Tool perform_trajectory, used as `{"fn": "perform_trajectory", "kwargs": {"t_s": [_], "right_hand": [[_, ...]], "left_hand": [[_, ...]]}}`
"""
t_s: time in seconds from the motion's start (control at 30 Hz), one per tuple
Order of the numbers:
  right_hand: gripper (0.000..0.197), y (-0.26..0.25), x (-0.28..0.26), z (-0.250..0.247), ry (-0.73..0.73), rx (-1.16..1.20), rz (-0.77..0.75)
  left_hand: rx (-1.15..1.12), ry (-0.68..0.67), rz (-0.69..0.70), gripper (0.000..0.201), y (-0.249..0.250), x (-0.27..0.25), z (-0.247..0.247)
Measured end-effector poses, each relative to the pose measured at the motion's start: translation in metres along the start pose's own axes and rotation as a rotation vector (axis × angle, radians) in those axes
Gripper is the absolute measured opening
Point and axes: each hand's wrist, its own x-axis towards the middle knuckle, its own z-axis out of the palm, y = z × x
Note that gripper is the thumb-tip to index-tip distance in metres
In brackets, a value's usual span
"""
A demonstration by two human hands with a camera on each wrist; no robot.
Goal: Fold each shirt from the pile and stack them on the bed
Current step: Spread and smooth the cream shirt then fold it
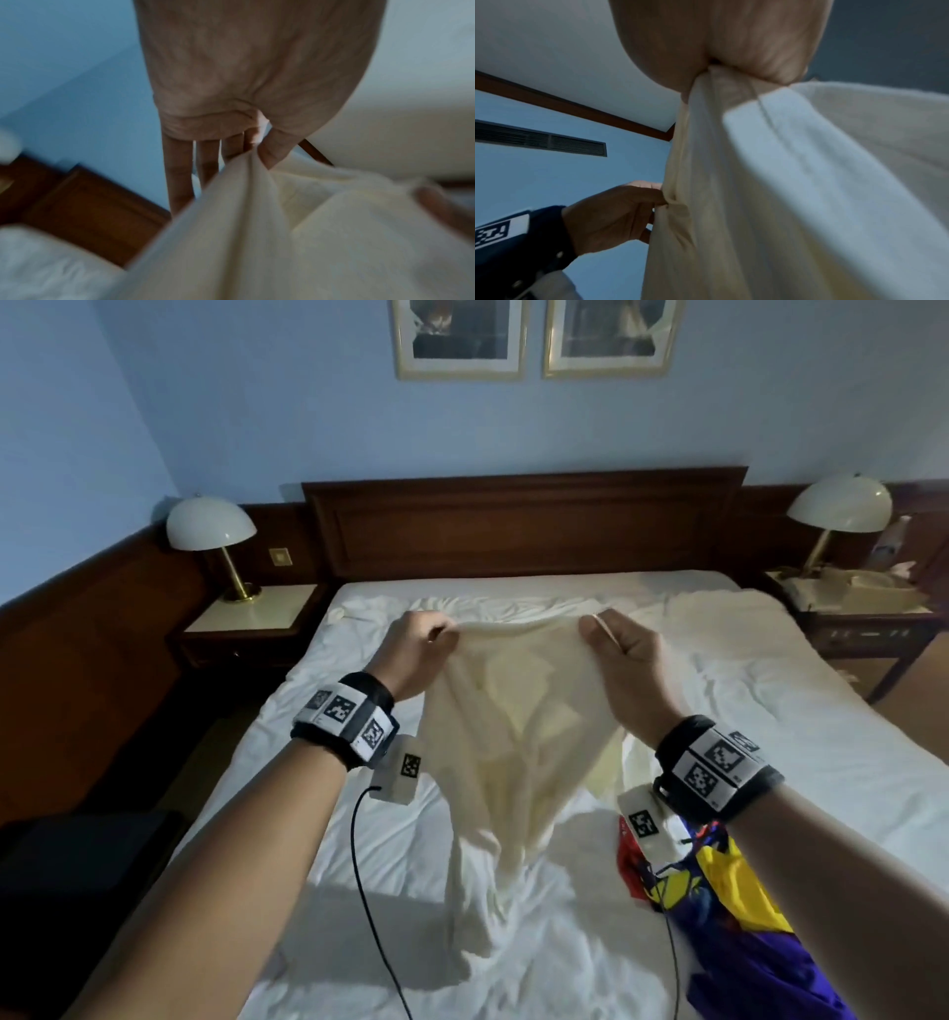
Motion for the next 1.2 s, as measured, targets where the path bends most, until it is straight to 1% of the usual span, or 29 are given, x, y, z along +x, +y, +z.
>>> {"fn": "perform_trajectory", "kwargs": {"t_s": [0.03, 0.07, 0.1, 0.17, 0.2, 0.27, 0.3, 0.33, 0.37, 0.4, 0.47, 0.5, 0.53, 0.57, 0.6, 0.67, 0.7, 0.73, 0.77, 0.83, 0.87, 0.93, 0.97, 1.0, 1.07, 1.1, 1.13, 1.17, 1.2], "right_hand": [[0.036, 0.002, -0.001, -0.002, -0.002, -0.021, -0.002], [0.035, 0.002, 0.000, -0.005, 0.002, -0.044, 0.002], [0.033, 0.001, 0.001, -0.009, 0.020, -0.069, 0.012], [0.032, 0.000, 0.007, -0.022, 0.110, -0.125, 0.030], [0.033, -0.001, 0.010, -0.029, 0.165, -0.149, 0.021], [0.033, -0.003, 0.015, -0.036, 0.243, -0.185, -0.007], [0.034, -0.004, 0.015, -0.035, 0.248, -0.195, -0.010], [0.036, -0.004, 0.013, -0.033, 0.233, -0.205, -0.002], [0.038, -0.004, 0.009, -0.029, 0.185, -0.204, 0.011], [0.038, -0.004, 0.004, -0.024, 0.096, -0.188, 0.020], [0.039, -0.001, -0.007, -0.017, -0.161, -0.192, -0.005], [0.039, -0.001, -0.012, -0.016, -0.272, -0.225, -0.018], [0.042, -0.003, -0.016, -0.018, -0.333, -0.251, -0.025], [0.049, -0.005, -0.018, -0.021, -0.354, -0.270, -0.016], [0.062, -0.005, -0.017, -0.025, -0.352, -0.305, 0.002], [0.086, -0.010, -0.015, -0.029, -0.360, -0.394, 0.036], [0.089, -0.016, -0.015, -0.026, -0.388, -0.377, 0.040], [0.085, -0.020, -0.016, -0.019, -0.423, -0.335, 0.049], [0.075, -0.023, -0.018, -0.010, -0.470, -0.306, 0.059], [0.044, -0.029, -0.025, 0.012, -0.524, -0.315, 0.059], [0.031, -0.029, -0.027, 0.020, -0.514, -0.305, 0.050], [0.025, -0.029, -0.029, 0.025, -0.425, -0.249, 0.035], [0.026, -0.028, -0.027, 0.022, -0.376, -0.227, 0.043], [0.026, -0.026, -0.024, 0.019, -0.334, -0.210, 0.055], [0.019, -0.024, -0.019, 0.010, -0.266, -0.199, 0.089], [0.022, -0.020, -0.019, 0.007, -0.239, -0.205, 0.103], [0.026, -0.016, -0.019, 0.005, -0.216, -0.213, 0.123], [0.028, -0.012, -0.020, 0.003, -0.211, -0.230, 0.159], [0.025, -0.006, -0.022, 0.001, -0.224, -0.269, 0.200]], "left_hand": [[-0.085, 0.036, -0.028, 0.029, -0.002, 0.000, -0.002], [-0.168, 0.042, -0.059, 0.022, -0.001, -0.001, -0.003], [-0.251, 0.017, -0.082, 0.018, 0.002, -0.006, -0.003], [-0.375, -0.118, -0.077, 0.023, 0.009, -0.019, 0.002], [-0.324, -0.188, -0.038, 0.025, 0.011, -0.025, 0.005], [-0.034, -0.290, 0.053, 0.027, 0.012, -0.033, 0.009], [0.108, -0.268, 0.059, 0.029, 0.008, -0.032, 0.010], [0.194, -0.200, 0.034, 0.028, 0.003, -0.029, 0.008], [0.223, -0.111, 0.000, 0.028, -0.002, -0.026, 0.005], [0.214, -0.021, -0.035, 0.028, -0.009, -0.023, 0.002], [0.027, 0.135, -0.125, 0.022, -0.020, -0.020, -0.005], [-0.081, 0.184, -0.159, 0.022, -0.025, -0.019, -0.007], [-0.175, 0.211, -0.182, 0.023, -0.027, -0.020, -0.008], [-0.243, 0.202, -0.191, 0.021, -0.025, -0.022, -0.007], [-0.293, 0.162, -0.168, 0.020, -0.020, -0.026, -0.006], [-0.364, 0.039, -0.082, 0.019, -0.005, -0.031, 0.000], [-0.372, -0.018, -0.046, 0.015, 0.008, -0.033, 0.003], [-0.361, -0.061, 0.005, 0.014, 0.022, -0.035, 0.007], [-0.328, -0.078, 0.072, 0.019, 0.034, -0.034, 0.012], [-0.297, -0.094, 0.184, 0.022, 0.055, -0.034, 0.019], [-0.305, -0.100, 0.229, 0.021, 0.063, -0.034, 0.020], [-0.317, -0.106, 0.288, 0.014, 0.064, -0.034, 0.019], [-0.273, -0.123, 0.281, 0.006, 0.058, -0.035, 0.018], [-0.184, -0.154, 0.254, 0.004, 0.049, -0.035, 0.018], [0.111, -0.161, 0.148, 0.024, 0.018, -0.036, 0.020], [0.170, -0.129, 0.074, 0.032, 0.002, -0.038, 0.020], [0.125, -0.080, 0.012, 0.037, -0.011, -0.041, 0.019], [0.024, -0.033, -0.037, 0.041, -0.022, -0.044, 0.018], [-0.059, 0.013, -0.076, 0.043, -0.030, -0.046, 0.018]]}}
